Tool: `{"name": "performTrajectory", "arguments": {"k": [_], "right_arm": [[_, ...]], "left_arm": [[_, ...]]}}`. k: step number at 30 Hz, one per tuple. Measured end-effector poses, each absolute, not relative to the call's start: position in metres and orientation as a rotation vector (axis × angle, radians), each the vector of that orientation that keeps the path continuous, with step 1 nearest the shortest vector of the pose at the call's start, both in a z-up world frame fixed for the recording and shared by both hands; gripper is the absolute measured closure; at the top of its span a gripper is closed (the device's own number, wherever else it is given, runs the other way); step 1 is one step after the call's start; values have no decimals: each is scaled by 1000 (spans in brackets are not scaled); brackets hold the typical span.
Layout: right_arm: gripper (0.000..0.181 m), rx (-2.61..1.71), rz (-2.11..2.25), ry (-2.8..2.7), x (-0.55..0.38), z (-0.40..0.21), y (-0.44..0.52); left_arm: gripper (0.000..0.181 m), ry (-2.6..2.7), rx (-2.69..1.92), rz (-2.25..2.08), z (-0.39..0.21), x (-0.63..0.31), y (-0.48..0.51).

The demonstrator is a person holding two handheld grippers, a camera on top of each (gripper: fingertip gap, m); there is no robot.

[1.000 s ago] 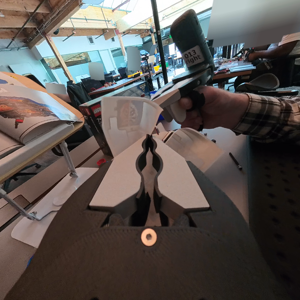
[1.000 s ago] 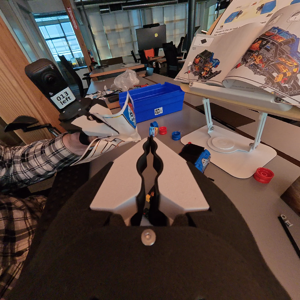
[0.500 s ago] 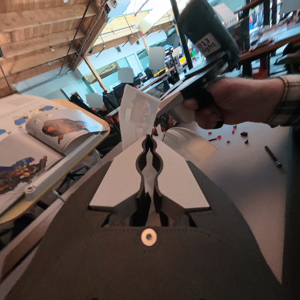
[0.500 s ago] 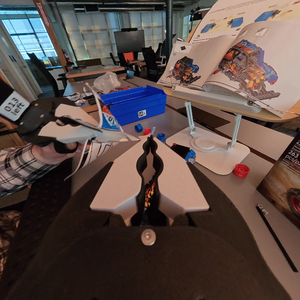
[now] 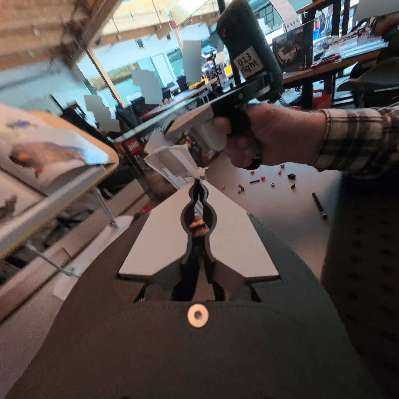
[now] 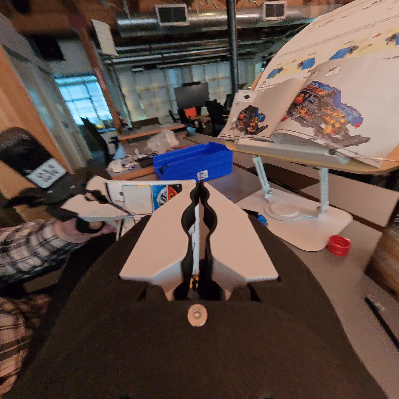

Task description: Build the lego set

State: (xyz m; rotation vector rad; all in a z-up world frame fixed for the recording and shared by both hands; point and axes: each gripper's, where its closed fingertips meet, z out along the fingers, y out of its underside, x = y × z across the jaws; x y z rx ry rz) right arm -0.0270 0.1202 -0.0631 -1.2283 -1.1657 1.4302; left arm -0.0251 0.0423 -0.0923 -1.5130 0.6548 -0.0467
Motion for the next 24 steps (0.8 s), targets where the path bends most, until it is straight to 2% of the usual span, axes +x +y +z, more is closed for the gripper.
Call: {"name": "performTrajectory", "arguments": {"k": [6, 12, 20, 24], "right_arm": [[181, -1217, 1693, -1121, -22, -58, 120], [181, -1134, 1728, -1157, -18, -52, 112], [181, -1020, 1371, -1372, -22, -67, 101], [181, -823, 951, -1475, -21, -66, 90]], "left_arm": [[181, 439, -1710, -342, -124, -60, 39], [157, 313, -1943, -380, -170, -100, 33], [124, 182, -2056, -380, -177, -143, 13], [123, 150, -1981, -388, -148, -155, 15]]}}
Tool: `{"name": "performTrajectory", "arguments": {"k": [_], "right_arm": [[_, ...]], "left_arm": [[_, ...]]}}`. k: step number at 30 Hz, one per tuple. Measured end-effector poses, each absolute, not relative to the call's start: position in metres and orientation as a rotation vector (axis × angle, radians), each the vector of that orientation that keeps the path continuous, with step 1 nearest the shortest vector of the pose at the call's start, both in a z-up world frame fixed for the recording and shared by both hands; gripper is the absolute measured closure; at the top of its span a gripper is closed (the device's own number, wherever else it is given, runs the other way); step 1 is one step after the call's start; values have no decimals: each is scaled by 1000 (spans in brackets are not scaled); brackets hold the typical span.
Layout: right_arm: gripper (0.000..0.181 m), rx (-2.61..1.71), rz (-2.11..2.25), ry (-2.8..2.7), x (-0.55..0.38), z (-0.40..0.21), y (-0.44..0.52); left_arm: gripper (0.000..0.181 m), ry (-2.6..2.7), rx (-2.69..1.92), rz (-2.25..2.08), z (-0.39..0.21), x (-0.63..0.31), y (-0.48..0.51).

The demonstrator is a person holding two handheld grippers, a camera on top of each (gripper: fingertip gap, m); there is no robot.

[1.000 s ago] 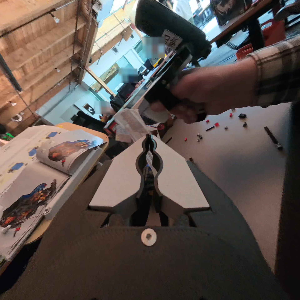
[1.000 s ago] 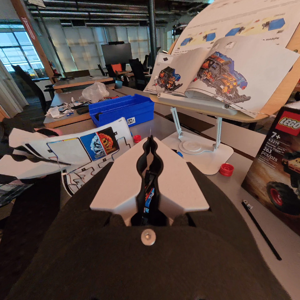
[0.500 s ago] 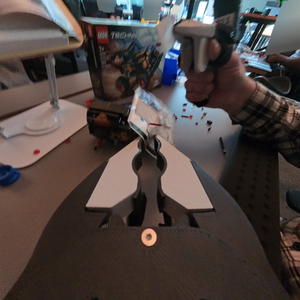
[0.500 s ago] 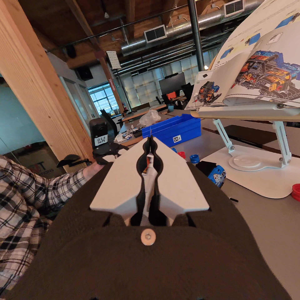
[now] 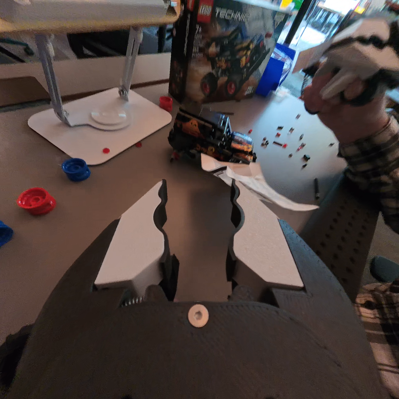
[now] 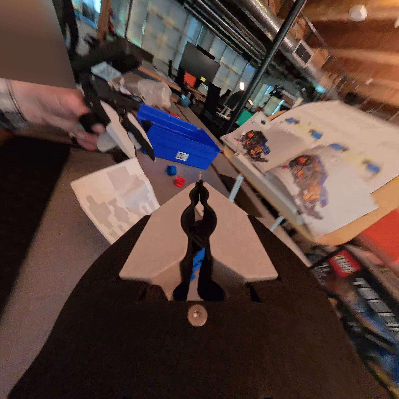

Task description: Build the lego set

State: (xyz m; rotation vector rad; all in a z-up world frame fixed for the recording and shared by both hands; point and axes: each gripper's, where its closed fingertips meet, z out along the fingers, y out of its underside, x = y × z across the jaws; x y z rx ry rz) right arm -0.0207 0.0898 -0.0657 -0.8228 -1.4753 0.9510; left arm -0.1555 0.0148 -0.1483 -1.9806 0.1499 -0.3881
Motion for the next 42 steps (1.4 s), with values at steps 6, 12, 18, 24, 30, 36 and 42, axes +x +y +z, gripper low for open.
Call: {"name": "performTrajectory", "arguments": {"k": [6, 12, 18, 24, 30, 36, 42], "right_arm": [[181, -538, 341, -1521, -27, -68, 75], [181, -290, 67, -1544, -41, -78, 45], [181, -166, -11, -1567, -47, -92, 19], [181, -150, -25, -1565, -48, -96, 16], [181, -143, -34, -1566, -50, -98, 14], [181, -143, -39, -1570, -50, -100, 15], [181, -143, -39, -1573, -50, -101, 15]], "left_arm": [[116, 209, -1898, -446, -104, -160, 14], [132, 267, -1782, -732, -78, -127, 22], [153, 330, -1736, -1043, -81, -87, 40], [171, 371, -1766, -1189, -96, -70, 40], [174, 396, -1731, -1314, -94, -59, 32], [173, 406, -1693, -1350, -86, -57, 30], [156, 410, -1662, -1401, -81, -59, 26]]}}
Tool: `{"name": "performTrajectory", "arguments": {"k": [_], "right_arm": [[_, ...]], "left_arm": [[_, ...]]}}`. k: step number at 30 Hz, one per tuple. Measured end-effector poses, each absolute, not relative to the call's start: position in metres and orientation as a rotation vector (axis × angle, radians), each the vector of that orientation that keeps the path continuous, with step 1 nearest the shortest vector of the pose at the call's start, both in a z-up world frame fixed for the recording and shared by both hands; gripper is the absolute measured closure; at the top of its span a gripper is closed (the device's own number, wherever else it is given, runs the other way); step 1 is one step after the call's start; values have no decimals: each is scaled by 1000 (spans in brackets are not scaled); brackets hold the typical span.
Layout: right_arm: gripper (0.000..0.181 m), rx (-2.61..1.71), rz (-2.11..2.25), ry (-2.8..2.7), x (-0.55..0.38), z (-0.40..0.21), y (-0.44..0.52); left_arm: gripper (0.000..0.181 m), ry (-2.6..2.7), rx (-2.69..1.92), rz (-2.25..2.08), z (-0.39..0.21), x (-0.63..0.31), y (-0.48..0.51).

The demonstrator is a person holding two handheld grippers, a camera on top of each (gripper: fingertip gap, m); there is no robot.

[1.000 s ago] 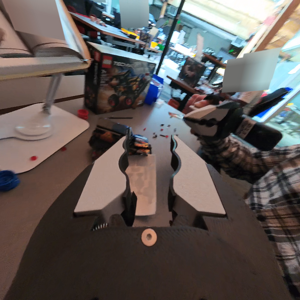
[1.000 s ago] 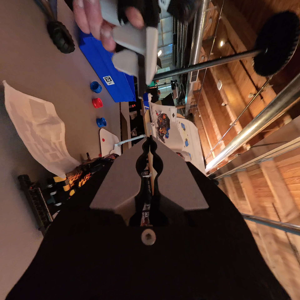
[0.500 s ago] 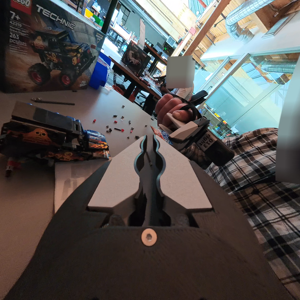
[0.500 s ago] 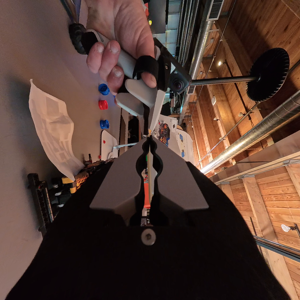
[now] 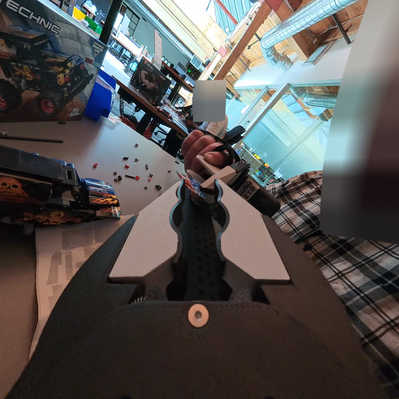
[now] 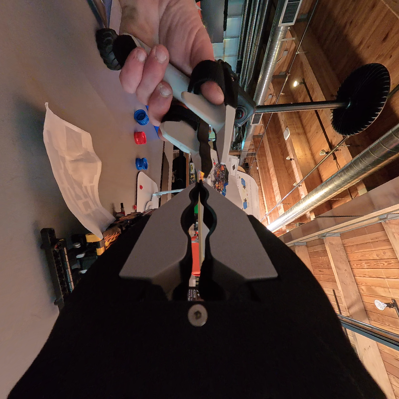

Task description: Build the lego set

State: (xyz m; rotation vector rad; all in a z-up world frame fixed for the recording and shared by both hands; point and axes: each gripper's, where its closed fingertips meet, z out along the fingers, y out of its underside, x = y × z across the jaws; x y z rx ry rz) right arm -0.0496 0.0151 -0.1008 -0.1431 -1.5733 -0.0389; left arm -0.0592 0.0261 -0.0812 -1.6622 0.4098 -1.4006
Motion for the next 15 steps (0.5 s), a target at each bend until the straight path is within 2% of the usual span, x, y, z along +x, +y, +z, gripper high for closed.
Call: {"name": "performTrajectory", "arguments": {"k": [7, 15], "right_arm": [[181, -143, -40, -1578, -50, -103, 15], [181, -157, -34, -1573, -50, -100, 19]], "left_arm": [[180, 422, -1721, -1312, -92, -56, 33], [181, 427, -1700, -1177, -91, -57, 37]]}}
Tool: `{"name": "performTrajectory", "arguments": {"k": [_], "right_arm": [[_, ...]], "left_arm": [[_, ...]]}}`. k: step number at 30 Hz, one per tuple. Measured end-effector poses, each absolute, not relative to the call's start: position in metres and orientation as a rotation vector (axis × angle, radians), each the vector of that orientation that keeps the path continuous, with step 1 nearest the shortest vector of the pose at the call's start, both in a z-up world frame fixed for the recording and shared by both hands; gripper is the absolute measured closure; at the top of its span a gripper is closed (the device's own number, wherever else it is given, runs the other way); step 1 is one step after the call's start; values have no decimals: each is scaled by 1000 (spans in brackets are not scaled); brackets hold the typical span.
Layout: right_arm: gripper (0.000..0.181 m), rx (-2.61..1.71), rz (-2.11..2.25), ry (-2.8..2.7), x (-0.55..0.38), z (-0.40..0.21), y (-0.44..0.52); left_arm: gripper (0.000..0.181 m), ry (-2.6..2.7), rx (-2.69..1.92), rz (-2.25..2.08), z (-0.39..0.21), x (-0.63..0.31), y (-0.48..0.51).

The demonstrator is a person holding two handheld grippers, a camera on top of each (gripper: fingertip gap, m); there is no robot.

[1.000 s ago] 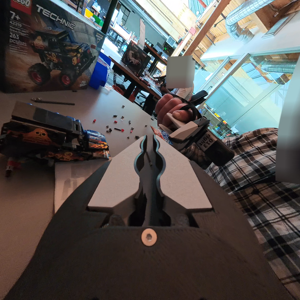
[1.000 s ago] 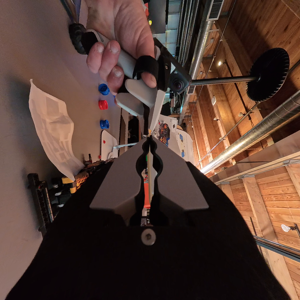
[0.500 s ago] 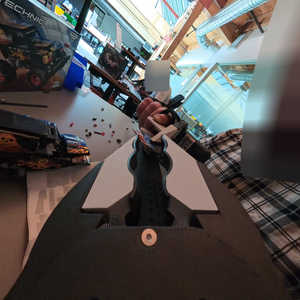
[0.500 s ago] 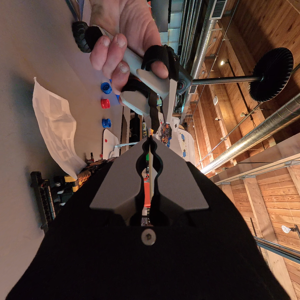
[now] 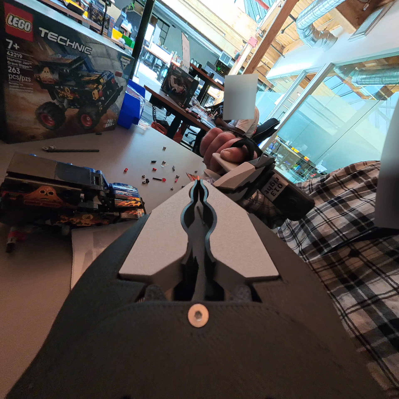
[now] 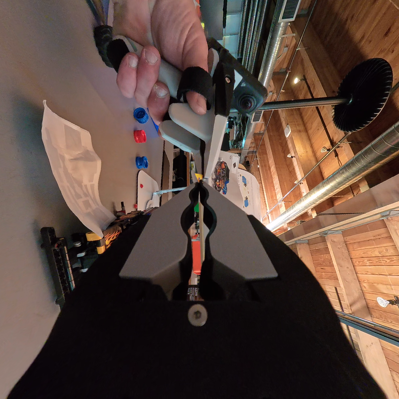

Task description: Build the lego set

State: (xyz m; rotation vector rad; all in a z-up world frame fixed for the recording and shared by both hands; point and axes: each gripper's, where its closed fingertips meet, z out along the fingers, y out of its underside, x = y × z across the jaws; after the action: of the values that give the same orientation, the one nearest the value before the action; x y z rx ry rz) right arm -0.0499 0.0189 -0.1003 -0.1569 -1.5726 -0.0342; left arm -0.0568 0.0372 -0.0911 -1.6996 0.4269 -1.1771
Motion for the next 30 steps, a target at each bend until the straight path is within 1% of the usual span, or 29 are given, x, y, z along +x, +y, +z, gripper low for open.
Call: {"name": "performTrajectory", "arguments": {"k": [7, 8, 9, 10, 12, 21, 23, 26, 30], "right_arm": [[181, -156, -47, -1565, -51, -98, 21], [179, -160, -46, -1564, -51, -98, 22], [170, -165, -45, -1557, -51, -97, 24], [164, -169, -45, -1548, -51, -97, 25], [162, -179, -38, -1547, -51, -97, 27], [137, -491, 159, -1496, -48, -83, 61], [139, -578, 188, -1477, -46, -82, 73], [142, -821, 437, -1445, -46, -82, 90], [148, -1147, 1048, -1368, -47, -77, 92]], "left_arm": [[181, 375, -1661, -1191, -91, -59, 39], [181, 373, -1655, -1191, -90, -58, 38], [181, 371, -1650, -1191, -90, -57, 38], [181, 367, -1648, -1180, -89, -57, 39], [181, 349, -1633, -1163, -87, -60, 40], [181, 233, -1516, -1090, -75, -69, 49], [181, 207, -1468, -1078, -67, -76, 49], [181, 178, -1389, -1056, -56, -83, 50], [181, 177, -1370, -945, -51, -86, 55]]}}
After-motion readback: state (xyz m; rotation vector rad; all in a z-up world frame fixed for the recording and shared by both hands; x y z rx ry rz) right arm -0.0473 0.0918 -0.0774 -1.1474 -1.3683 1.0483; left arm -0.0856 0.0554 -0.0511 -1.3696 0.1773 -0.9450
